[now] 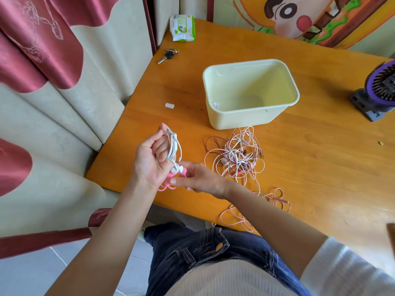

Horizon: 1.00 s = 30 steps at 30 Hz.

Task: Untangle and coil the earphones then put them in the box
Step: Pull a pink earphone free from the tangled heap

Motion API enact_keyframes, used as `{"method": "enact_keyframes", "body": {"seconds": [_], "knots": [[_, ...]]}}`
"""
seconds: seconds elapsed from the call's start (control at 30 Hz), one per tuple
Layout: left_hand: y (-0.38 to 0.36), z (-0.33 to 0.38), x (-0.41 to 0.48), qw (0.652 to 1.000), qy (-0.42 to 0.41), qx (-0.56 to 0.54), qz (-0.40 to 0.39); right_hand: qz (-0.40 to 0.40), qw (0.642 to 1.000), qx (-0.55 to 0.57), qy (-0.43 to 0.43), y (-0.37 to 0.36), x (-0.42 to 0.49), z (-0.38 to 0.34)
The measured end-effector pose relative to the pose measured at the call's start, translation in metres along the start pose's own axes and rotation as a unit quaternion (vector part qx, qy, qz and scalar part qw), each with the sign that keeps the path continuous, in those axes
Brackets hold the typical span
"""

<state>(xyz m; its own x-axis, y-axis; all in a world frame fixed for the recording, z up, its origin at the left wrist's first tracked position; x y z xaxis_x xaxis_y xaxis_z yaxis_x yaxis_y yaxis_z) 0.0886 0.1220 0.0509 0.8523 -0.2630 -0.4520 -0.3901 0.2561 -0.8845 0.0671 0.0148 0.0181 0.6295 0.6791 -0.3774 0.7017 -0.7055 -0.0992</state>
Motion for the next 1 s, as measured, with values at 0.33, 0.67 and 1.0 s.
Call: {"method": "enact_keyframes", "body": {"seconds": [0.33, 0.67, 1.0], "knots": [[0.001, 0.027, -0.002, 0.998, -0.042, 0.056, 0.003, 0.129, 0.977, -0.171, -0.014, 0.031, -0.005, 0.036], [0.016, 0.021, -0.002, 0.850, -0.105, 0.498, 0.134, 0.175, 0.953, -0.230, -0.089, 0.045, 0.004, 0.052], [0.058, -0.013, -0.004, 0.664, 0.017, 0.743, 0.085, 0.134, 0.981, -0.140, -0.011, 0.035, -0.008, 0.031]]}}
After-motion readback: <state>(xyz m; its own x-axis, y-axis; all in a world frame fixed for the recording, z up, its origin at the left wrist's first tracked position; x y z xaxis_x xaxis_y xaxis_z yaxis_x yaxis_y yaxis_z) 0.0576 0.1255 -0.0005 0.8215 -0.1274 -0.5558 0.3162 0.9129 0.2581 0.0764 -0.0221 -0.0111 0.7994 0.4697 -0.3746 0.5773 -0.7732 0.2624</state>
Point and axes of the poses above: each hand's wrist, its own x-axis towards the middle knuckle, its own y-axis out of the back of the hand, z = x × y, the point moved 4 cm from there along x, towards the middle knuckle, and after that the axes turned 3 degrees about y, right-handed, at the moved point
